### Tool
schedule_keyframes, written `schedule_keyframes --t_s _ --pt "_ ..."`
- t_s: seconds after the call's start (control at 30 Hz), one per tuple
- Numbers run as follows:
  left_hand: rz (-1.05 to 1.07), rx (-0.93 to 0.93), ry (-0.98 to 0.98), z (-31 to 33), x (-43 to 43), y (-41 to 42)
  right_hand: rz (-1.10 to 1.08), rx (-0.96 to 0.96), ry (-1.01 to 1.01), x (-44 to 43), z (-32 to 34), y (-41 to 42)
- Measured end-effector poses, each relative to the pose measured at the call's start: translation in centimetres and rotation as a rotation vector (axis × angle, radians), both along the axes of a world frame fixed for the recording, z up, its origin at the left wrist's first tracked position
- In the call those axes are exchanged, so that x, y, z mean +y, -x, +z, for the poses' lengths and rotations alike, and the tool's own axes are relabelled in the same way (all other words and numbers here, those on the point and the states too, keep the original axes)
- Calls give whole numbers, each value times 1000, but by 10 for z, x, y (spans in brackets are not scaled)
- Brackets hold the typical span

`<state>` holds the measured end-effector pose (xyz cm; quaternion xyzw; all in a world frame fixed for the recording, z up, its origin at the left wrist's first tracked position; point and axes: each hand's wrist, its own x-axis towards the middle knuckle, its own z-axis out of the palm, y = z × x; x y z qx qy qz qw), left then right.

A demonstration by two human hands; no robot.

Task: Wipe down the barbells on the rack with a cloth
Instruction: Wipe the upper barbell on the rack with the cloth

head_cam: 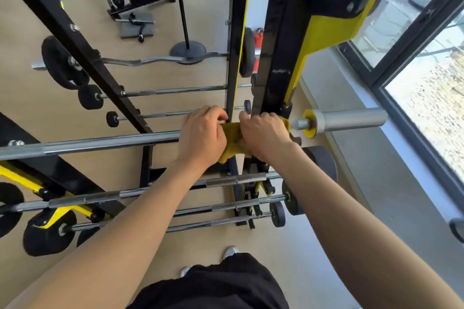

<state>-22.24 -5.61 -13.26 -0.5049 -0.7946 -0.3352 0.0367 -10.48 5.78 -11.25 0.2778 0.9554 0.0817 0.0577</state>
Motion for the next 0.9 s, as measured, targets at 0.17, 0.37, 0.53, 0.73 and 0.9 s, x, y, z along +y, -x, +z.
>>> schedule_keyframes --t_s 0.17,0.37,0.53,0.73,0.9 --pt "142 -63 -12 -2 2 15 140 108 -33 -37 -26 16" --pt "255 -144 -83 5 -11 31 381 419 145 -61 -37 39" --pt "310 -150 -62 2 -26 39 164 503 239 -18 -30 9" --pt "228 -48 70 5 -63 62 -151 558 28 -21 -39 13" --pt "262 -67 73 5 -104 104 -112 560 68 -83 -39 70"
